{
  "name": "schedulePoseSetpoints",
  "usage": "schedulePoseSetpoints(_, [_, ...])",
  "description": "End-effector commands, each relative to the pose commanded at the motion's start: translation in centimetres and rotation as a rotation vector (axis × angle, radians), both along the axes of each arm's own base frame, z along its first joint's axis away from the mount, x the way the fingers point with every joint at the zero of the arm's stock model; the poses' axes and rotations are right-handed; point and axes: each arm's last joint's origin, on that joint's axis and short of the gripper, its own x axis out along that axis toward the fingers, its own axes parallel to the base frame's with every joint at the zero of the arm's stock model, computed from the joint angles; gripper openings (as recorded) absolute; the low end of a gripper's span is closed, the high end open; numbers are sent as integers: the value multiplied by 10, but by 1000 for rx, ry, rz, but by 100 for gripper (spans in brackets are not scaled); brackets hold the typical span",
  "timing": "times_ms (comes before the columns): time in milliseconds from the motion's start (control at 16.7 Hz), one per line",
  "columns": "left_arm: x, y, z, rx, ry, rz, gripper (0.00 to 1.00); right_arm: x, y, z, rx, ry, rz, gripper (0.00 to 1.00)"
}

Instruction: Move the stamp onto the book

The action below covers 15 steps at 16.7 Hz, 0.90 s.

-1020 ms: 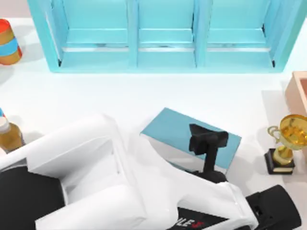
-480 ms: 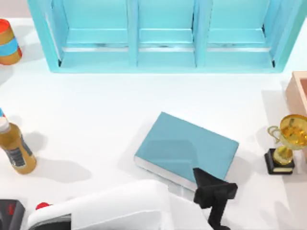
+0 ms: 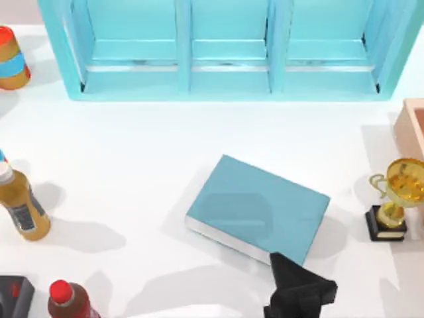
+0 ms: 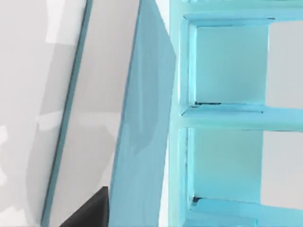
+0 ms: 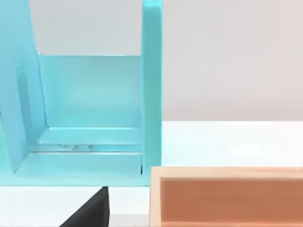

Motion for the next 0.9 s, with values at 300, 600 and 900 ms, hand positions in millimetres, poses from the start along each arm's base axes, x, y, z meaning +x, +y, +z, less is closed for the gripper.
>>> schedulePoseSetpoints(300, [1,0,1,0,-2,4,100,0,0,0,0,0,0,100])
schedulePoseSetpoints(600, [19,5,15,0,51,56,100,0,0,0,0,0,0,100])
schedulePoseSetpoints(900, [75,33,55,24,254,167,100,0,0,0,0,0,0,100])
